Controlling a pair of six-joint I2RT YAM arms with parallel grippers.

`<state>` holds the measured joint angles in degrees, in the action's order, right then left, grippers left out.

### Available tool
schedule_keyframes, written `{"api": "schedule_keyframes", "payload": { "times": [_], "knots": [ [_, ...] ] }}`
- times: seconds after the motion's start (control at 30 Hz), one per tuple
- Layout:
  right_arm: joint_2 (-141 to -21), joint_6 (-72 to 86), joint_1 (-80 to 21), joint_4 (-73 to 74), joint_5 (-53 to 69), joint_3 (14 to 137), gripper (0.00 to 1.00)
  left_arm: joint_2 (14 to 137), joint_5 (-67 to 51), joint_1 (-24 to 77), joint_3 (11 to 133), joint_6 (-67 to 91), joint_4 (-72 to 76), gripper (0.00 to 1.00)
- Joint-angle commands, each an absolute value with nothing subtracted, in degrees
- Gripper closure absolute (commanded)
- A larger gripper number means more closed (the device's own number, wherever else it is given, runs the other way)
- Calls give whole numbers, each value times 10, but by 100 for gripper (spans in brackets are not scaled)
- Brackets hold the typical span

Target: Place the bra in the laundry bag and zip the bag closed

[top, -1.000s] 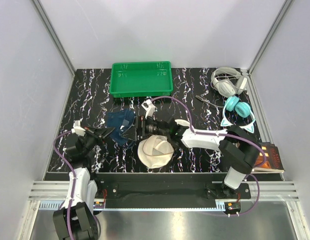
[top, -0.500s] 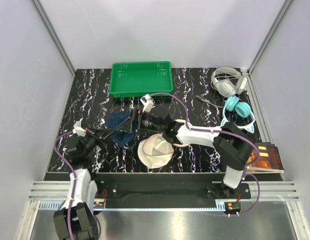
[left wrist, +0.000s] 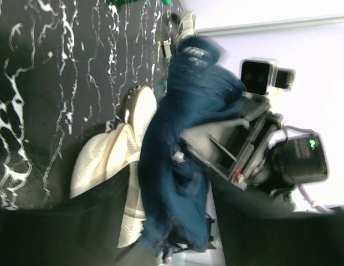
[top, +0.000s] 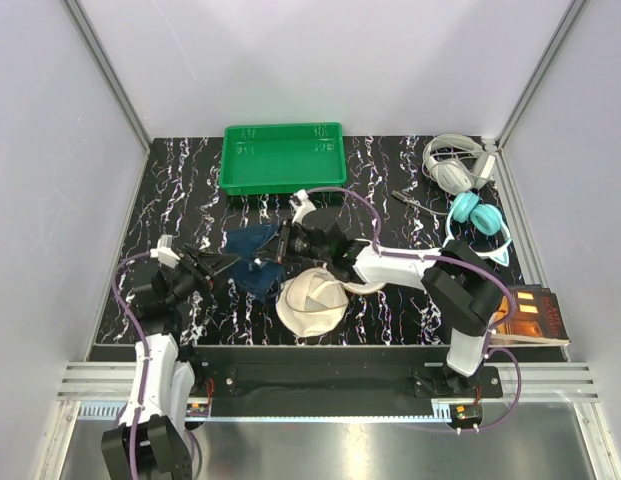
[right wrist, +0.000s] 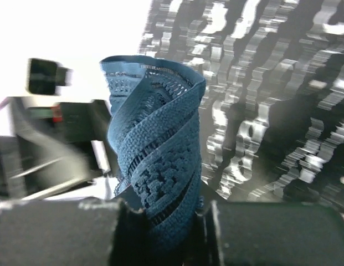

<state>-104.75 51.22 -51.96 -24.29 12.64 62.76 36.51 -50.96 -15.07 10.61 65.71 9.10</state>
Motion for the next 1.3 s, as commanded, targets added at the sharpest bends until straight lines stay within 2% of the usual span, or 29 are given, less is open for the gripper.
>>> {"api": "schedule_keyframes", "payload": {
  "times": [0.0,0.13,0.23,0.27,0.4,0.47,0.5,0.6,0.67,0.73,0.9,1.13,1.27],
  "knots": [
    [-985,472,-488,-143,90,632,100,358,-507,-136,178,557,24,23],
    [-915,399,-469,16,63,631,100,364,-440,-91,247,468,-90,23],
    [-873,368,-434,132,55,641,100,385,-355,-3,289,431,-122,27],
    [-862,358,-423,158,55,642,100,395,-334,58,298,423,-124,27],
    [-809,311,-381,238,67,637,100,508,-203,215,364,391,-148,30],
    [-770,302,-354,264,64,622,100,558,-167,272,389,381,-181,36],
    [-758,301,-345,278,67,617,100,594,-145,280,403,382,-191,46],
    [-720,300,-313,294,82,599,100,610,-121,289,389,408,-187,52],
    [-705,301,-306,296,97,588,100,613,-106,307,386,422,-185,50],
    [-705,301,-305,295,108,581,100,623,-97,322,382,431,-186,42],
    [-745,297,-306,288,152,580,100,649,-69,357,364,478,-185,38],
    [-843,274,-305,266,228,599,100,707,-68,372,367,486,-169,45],
    [-879,258,-305,267,262,614,100,731,-61,375,359,490,-157,45]
  ]
}}
